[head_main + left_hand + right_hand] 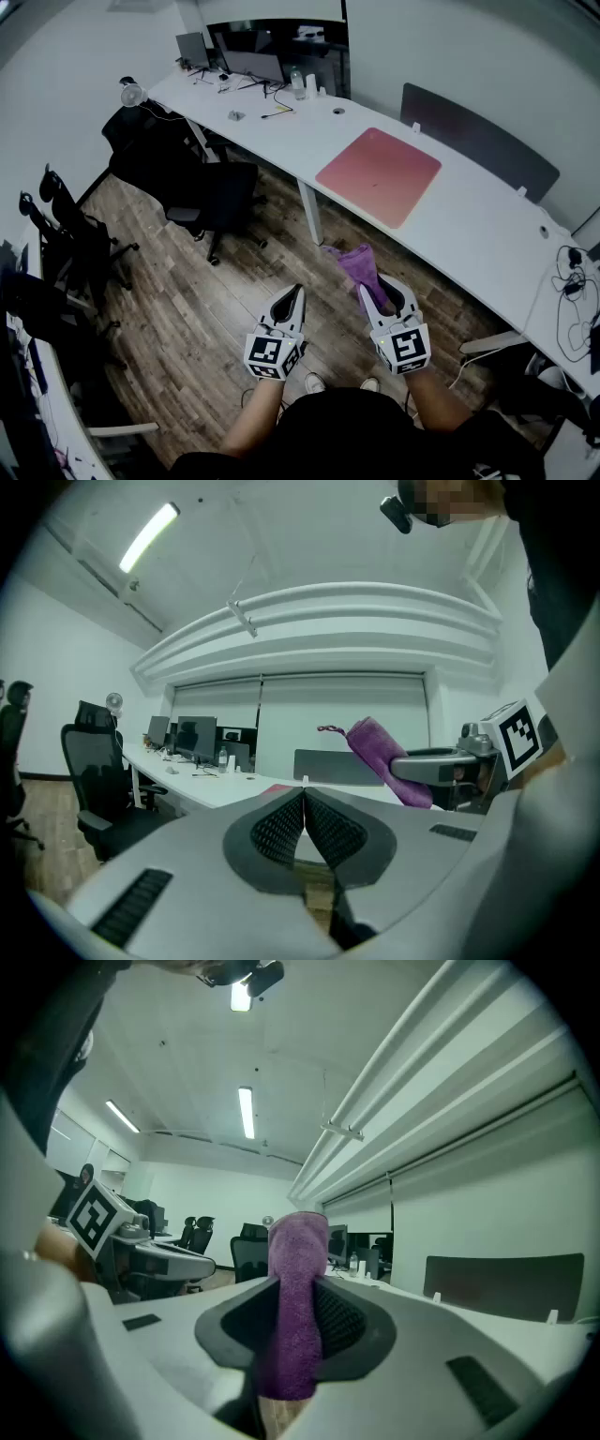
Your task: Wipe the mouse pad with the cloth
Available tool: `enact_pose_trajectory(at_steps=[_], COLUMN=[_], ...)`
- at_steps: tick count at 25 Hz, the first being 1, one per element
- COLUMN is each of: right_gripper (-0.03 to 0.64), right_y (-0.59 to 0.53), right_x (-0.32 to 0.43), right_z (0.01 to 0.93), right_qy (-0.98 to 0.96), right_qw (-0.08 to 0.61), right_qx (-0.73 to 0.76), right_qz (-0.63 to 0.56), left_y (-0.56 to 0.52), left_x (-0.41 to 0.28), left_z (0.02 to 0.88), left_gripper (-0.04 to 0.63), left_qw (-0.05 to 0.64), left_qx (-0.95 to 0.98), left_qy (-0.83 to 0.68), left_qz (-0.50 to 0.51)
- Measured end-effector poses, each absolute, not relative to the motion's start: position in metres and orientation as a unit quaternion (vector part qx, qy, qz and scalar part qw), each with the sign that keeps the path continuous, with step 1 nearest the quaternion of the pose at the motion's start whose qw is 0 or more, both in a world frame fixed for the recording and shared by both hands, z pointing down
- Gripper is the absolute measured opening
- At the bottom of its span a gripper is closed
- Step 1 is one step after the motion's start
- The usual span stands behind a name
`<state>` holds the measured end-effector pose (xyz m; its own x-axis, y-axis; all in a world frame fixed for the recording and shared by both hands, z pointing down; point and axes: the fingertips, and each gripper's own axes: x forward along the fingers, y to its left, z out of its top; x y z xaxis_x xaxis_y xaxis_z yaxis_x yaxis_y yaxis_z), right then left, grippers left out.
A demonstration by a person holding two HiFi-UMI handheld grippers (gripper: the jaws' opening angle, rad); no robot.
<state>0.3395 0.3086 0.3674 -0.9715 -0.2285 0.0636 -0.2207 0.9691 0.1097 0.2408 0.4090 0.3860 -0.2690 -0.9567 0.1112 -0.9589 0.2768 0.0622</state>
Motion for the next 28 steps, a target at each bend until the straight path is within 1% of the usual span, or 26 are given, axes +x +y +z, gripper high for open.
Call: enact_pose_trajectory(at_steps=[8, 22, 28], right_gripper=[0.118, 0.118, 0.118], right_y=[0.311, 0.329, 0.322], right_x=[0.331, 0.292, 0.275], right_z=[0.363, 0.365, 0.369], right_qy=[-0.992, -0.989, -0.987], right_qw=[0.034, 0.018, 0.031], right_qx=[0.108, 0.145, 0.151], right_qz=[-0.057, -0.033, -0.039], left_y=[0.412, 0.436, 0.427], left_x=[0.232, 0.184, 0.168], left_z=[0.386, 0.39, 0.396], left_gripper=[0.021, 0.021, 0.021], left_qw=[0.06, 0.055, 0.067], left_qx=[0.6, 0.622, 0.627], left_qy=[-0.798, -0.781, -0.776], left_qz=[0.008, 0.009, 0.005])
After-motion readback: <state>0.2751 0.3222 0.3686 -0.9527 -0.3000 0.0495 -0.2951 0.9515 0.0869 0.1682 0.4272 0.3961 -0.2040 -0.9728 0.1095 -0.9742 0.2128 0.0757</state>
